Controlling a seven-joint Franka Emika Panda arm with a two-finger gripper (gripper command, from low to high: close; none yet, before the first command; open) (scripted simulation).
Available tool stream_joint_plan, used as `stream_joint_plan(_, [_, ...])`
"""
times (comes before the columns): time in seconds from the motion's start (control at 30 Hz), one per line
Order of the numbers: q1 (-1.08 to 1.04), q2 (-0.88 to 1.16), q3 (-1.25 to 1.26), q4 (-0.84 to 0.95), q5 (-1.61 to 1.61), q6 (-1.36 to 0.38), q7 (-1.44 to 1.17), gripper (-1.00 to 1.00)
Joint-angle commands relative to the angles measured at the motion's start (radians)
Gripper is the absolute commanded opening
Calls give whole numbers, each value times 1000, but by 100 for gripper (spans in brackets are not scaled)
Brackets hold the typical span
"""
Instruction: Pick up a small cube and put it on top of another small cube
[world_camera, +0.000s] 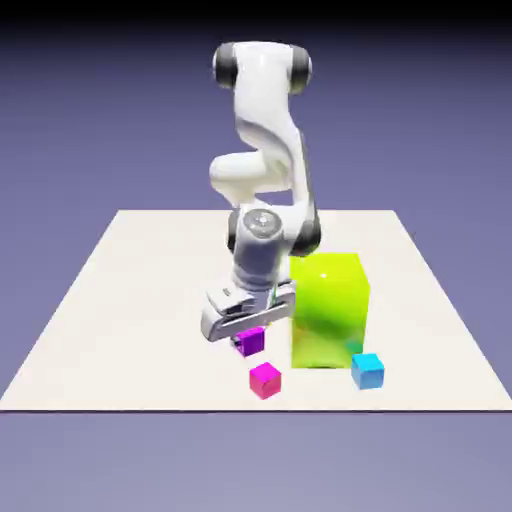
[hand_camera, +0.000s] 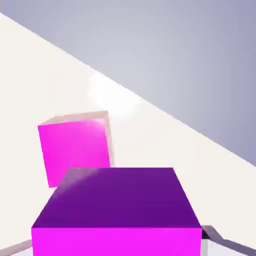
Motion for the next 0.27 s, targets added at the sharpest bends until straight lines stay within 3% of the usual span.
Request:
stream_joint_plan(0.0, [-5,36,3,-8,2,44,-1,-100])
stream_joint_plan(0.1, [-20,138,12,-31,17,168,-9,-100])
stream_joint_plan(0.13, [-20,138,12,-31,17,169,-9,100])
stream_joint_plan(0.23, [-9,67,6,-15,7,82,-3,100])
